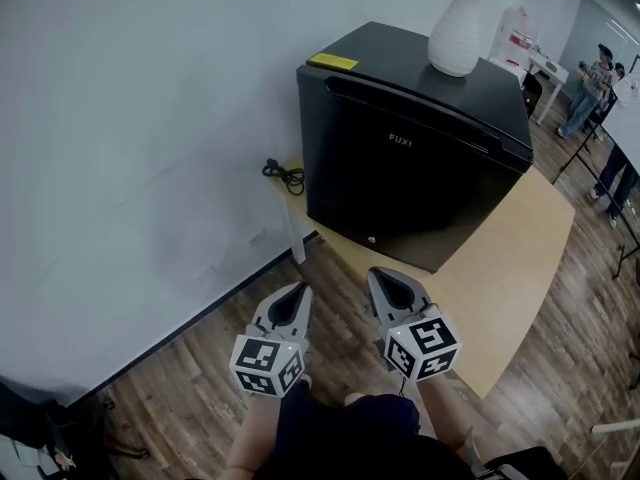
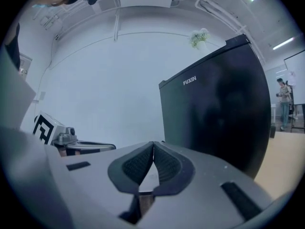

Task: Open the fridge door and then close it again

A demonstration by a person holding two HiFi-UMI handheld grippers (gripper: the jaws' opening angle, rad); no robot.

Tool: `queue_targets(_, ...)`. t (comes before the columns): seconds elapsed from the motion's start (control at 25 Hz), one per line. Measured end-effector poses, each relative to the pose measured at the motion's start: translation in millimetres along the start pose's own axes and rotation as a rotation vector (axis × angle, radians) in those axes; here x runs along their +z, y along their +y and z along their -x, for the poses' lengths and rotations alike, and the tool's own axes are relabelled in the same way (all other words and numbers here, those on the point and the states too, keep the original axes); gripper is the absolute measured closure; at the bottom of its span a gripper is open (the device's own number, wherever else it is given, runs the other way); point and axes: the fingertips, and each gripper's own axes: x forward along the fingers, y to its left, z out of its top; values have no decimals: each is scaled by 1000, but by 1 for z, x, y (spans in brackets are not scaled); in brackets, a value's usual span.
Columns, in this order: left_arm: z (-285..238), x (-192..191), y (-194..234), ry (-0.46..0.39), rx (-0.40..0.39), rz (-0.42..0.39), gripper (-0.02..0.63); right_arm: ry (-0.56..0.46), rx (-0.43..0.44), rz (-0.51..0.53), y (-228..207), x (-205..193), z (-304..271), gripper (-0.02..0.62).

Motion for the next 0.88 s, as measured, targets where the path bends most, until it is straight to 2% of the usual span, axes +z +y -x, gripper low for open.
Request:
queue_targets(0.32, -36, 27, 8, 23, -156, -27, 594, -7, -120, 107, -16, 43, -19, 604)
queue_targets(0.72, -64, 71, 2, -15, -314, -82, 594, 20, -220, 338, -27, 106, -26, 604)
queue_targets(0.88, -75, 85, 1, -31, -358, -102, 594, -6, -280, 387, -37, 138, -24, 603)
